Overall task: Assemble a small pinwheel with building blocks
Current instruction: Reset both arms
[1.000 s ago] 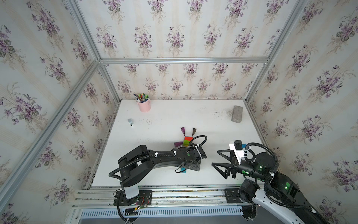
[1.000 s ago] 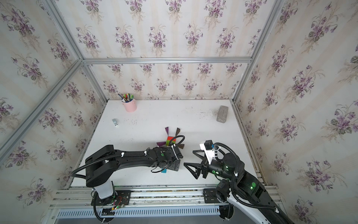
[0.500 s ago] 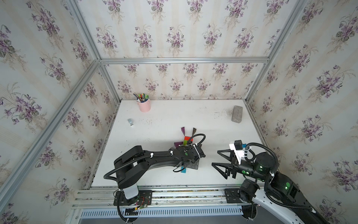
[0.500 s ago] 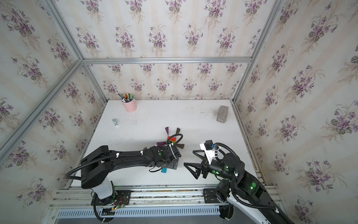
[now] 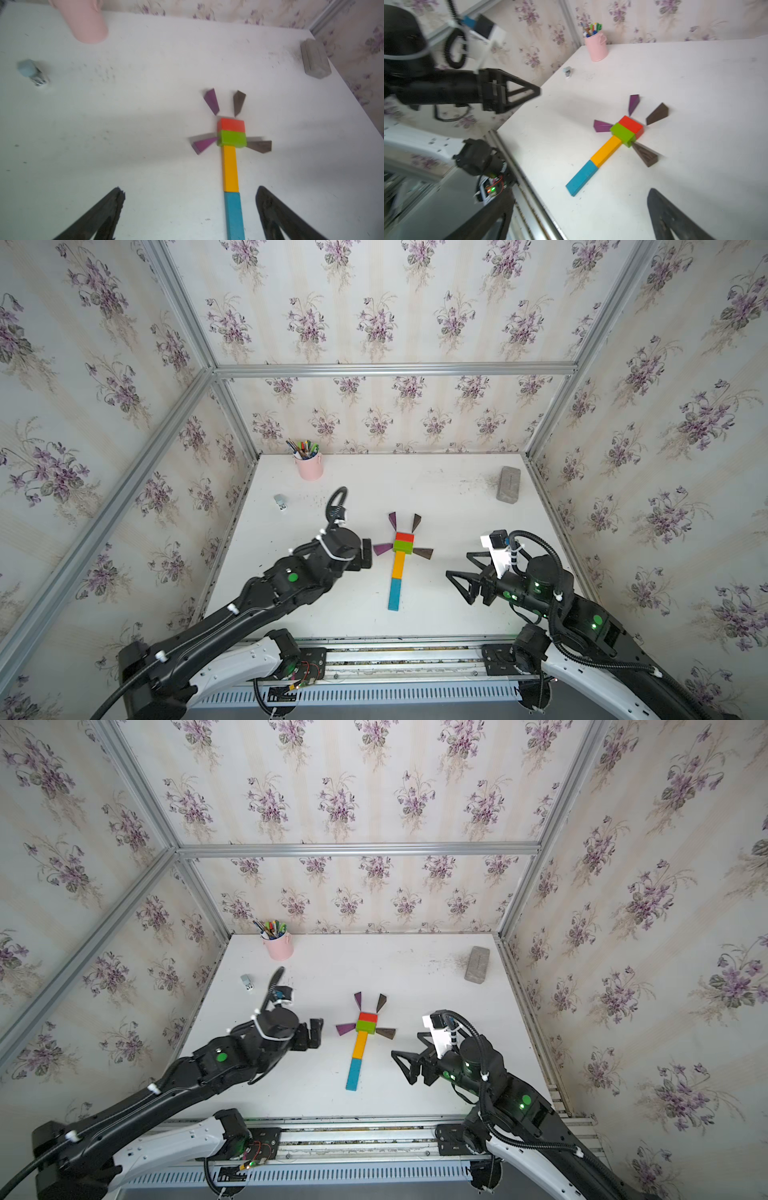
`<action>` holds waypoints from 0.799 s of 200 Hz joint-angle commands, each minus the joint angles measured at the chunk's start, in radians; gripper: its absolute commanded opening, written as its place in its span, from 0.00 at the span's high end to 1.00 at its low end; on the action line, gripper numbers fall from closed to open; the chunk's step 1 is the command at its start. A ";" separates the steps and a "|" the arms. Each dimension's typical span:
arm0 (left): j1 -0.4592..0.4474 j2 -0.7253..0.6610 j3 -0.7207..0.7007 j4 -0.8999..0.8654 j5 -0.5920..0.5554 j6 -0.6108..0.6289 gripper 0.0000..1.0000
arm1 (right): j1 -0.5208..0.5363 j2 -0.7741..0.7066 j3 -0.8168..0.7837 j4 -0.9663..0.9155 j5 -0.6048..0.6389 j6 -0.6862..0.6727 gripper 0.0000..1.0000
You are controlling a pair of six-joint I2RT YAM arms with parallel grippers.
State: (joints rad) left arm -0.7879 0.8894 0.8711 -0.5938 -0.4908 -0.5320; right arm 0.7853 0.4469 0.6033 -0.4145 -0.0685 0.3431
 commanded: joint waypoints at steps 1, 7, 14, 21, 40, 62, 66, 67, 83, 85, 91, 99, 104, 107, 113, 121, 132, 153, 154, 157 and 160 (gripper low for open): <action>0.131 -0.066 -0.021 -0.012 -0.065 0.303 0.00 | -0.006 0.023 -0.021 0.191 0.293 -0.037 0.00; 0.185 -0.059 -0.023 0.003 -0.064 0.332 0.00 | -0.015 0.036 -0.028 0.238 0.340 -0.056 0.00; 0.244 -0.042 -0.027 0.026 -0.047 0.362 0.00 | -0.032 0.053 -0.036 0.295 0.389 -0.078 0.01; 0.299 -0.021 -0.043 0.064 -0.030 0.381 0.01 | -0.063 0.075 -0.047 0.351 0.416 -0.110 0.00; 0.428 0.018 -0.116 0.224 0.047 0.378 0.00 | -0.208 0.113 -0.102 0.505 0.390 -0.155 0.00; 0.451 0.019 -0.307 0.556 -0.070 0.491 0.00 | -0.485 0.129 -0.209 0.684 0.243 -0.127 0.01; 0.460 0.021 -0.337 0.596 -0.079 0.503 0.00 | -0.531 0.132 -0.232 0.716 0.221 -0.111 0.00; 0.464 0.021 -0.343 0.605 -0.080 0.504 0.00 | -0.541 0.134 -0.237 0.722 0.216 -0.105 0.00; 0.519 0.043 -0.426 0.747 -0.034 0.483 0.00 | -0.694 0.173 -0.319 0.844 0.130 -0.067 0.00; 0.526 0.047 -0.434 0.766 -0.022 0.481 0.01 | -0.709 0.181 -0.330 0.862 0.127 -0.064 0.00; 0.543 0.067 -0.470 0.843 0.001 0.476 0.00 | -0.738 0.206 -0.358 0.908 0.120 -0.064 0.00; 0.561 0.103 -0.514 0.957 0.023 0.486 0.00 | -0.759 0.245 -0.389 0.969 0.121 -0.083 0.00; 0.574 0.126 -0.537 1.020 0.042 0.494 0.00 | -0.764 0.272 -0.402 0.995 0.128 -0.102 0.00; 0.583 0.141 -0.549 1.052 0.054 0.496 0.01 | -0.767 0.287 -0.405 1.005 0.129 -0.114 0.00; 0.599 0.170 -0.567 1.104 0.084 0.499 0.00 | -0.772 0.314 -0.410 1.017 0.134 -0.140 0.00; 0.617 0.220 -0.598 1.198 0.108 0.501 0.01 | -0.779 0.342 -0.414 1.031 0.146 -0.147 0.00; 0.636 0.301 -0.636 1.374 0.128 0.505 0.00 | -0.789 0.361 -0.429 1.079 0.155 -0.141 0.00; 0.674 0.392 -0.633 1.474 0.215 0.505 0.01 | -0.800 0.393 -0.479 1.219 0.184 -0.158 0.00; 0.676 0.399 -0.633 1.484 0.219 0.505 0.01 | -0.801 0.396 -0.480 1.221 0.187 -0.158 0.00; 0.683 0.426 -0.634 1.509 0.233 0.504 0.01 | -0.803 0.404 -0.482 1.231 0.194 -0.158 0.00; 0.691 0.459 -0.636 1.540 0.247 0.501 0.00 | -0.805 0.412 -0.486 1.244 0.199 -0.161 0.00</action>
State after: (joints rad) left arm -0.1345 1.2285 0.2329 0.6022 -0.3653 -0.0429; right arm -0.0101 0.8215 0.1402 0.6228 0.0914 0.2100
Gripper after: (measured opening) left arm 0.996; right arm 0.995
